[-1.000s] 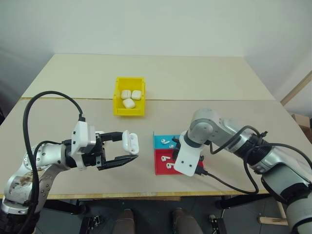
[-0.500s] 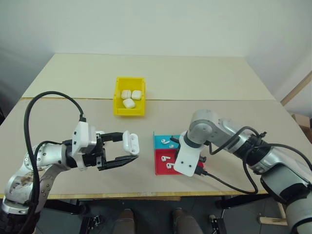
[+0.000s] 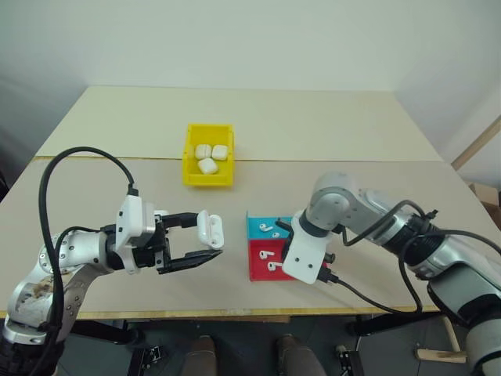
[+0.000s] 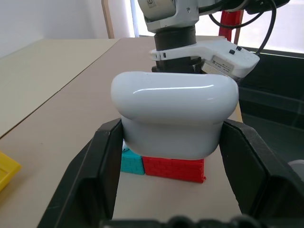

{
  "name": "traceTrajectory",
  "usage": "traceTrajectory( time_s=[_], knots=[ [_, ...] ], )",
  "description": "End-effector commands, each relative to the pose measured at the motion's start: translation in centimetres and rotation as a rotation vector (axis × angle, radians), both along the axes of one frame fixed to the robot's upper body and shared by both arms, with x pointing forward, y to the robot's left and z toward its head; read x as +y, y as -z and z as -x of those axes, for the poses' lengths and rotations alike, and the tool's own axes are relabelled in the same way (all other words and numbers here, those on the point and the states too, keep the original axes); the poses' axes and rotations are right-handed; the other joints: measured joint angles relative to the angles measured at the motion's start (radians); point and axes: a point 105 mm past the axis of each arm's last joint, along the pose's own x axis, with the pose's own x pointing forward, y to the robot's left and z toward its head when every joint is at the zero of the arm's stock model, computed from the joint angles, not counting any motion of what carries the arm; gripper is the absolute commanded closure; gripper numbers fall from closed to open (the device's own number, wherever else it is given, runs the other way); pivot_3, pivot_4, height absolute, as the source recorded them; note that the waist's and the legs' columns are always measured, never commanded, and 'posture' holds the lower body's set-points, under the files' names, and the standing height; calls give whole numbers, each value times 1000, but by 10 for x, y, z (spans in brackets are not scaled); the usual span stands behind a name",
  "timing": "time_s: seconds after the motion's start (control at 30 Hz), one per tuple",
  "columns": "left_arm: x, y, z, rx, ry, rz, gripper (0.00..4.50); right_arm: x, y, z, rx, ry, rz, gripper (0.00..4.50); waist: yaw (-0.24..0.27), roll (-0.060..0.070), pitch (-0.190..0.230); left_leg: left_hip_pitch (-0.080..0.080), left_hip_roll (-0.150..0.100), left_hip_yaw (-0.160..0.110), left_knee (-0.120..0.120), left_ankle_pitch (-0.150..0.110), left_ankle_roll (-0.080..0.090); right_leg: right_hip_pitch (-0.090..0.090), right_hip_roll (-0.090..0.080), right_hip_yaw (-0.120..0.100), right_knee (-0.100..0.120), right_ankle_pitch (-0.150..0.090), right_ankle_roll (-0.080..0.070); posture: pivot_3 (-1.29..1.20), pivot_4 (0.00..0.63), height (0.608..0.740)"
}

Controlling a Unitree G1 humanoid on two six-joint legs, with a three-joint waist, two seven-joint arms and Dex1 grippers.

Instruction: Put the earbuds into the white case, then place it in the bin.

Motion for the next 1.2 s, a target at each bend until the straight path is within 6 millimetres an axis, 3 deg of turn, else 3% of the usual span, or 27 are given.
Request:
traceTrajectory(
  time_s=[0.03, 0.13, 0.27, 0.77, 1.2],
  knots=[
    [-5, -7, 5, -45, 37, -14, 1700, -2, -11, 4, 6, -63, 22, 3331, -1, 0, 0, 0, 0, 0, 0, 0, 0, 0, 0, 0, 0, 0, 0, 0, 150, 740],
    [-4, -6, 5, -38, 44, -22, 1700, -2, -13, 4, 4, -80, 23, 3331, 0, 0, 0, 0, 0, 0, 0, 0, 0, 0, 0, 0, 0, 0, 0, 0, 150, 740],
    [-4, -6, 5, -39, 45, -26, 1700, 0, -13, 0, -7, -61, 20, 2424, 0, 0, 0, 0, 0, 0, 0, 0, 0, 0, 0, 0, 0, 0, 0, 0, 150, 740],
    [-6, -4, 5, -41, 38, -29, 1700, -4, -14, -15, -43, 2, 59, 2424, 0, 1, 1, 0, 0, 0, 0, 0, 0, 0, 0, 0, 0, 0, 0, 0, 150, 740],
    [-7, -2, 6, -40, 29, -26, 1700, -6, -2, -15, -10, 23, 86, 2424, 0, 1, 1, 0, 1, 0, 0, 0, 0, -1, 1, 0, 0, 0, 0, 0, 150, 740]
  ],
)
